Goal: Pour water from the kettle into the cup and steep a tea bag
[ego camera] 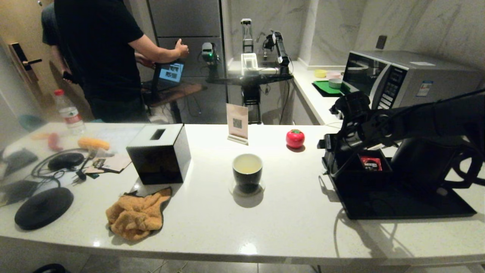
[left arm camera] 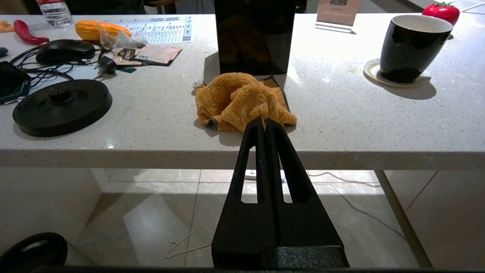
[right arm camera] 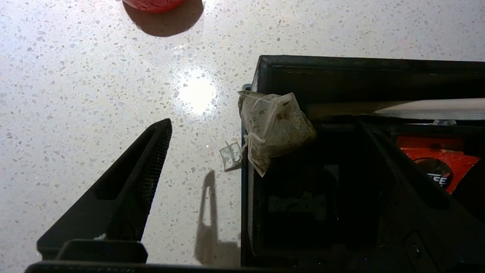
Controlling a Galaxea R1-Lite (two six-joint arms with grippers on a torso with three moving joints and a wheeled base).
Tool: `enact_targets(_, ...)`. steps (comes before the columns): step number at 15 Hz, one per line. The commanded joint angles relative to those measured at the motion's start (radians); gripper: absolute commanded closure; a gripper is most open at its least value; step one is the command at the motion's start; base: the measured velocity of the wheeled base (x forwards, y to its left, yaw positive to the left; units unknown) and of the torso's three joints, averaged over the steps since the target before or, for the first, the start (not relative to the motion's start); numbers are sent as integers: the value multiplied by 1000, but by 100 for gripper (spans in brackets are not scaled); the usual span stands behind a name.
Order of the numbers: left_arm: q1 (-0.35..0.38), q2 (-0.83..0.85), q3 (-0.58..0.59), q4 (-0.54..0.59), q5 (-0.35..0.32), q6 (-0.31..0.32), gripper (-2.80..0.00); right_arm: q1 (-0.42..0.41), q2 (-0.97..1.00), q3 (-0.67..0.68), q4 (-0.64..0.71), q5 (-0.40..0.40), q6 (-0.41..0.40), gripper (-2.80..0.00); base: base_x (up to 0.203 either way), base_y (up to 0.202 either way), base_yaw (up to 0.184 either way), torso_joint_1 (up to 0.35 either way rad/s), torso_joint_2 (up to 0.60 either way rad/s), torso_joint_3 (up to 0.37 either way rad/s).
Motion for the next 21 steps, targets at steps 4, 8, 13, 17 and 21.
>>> enact_targets(4,0,0,0,0,0,0,0,1,-3,0,2,-2,1,-280,0,0,0,0,0,0)
enact_targets(8,0,0,0,0,0,0,0,0,-2,0,1,-17,3,0,0,0,0,0,0,0)
enact_targets(13,0,0,0,0,0,0,0,1,-2,2,1,-18,3,0,0,0,0,0,0,0)
enact_targets(17,0,0,0,0,0,0,0,-1,-3,2,2,-24,3,0,0,0,0,0,0,0)
enact_targets(21,0,0,0,0,0,0,0,1,-6,5,2,-37,6,0,0,0,0,0,0,0)
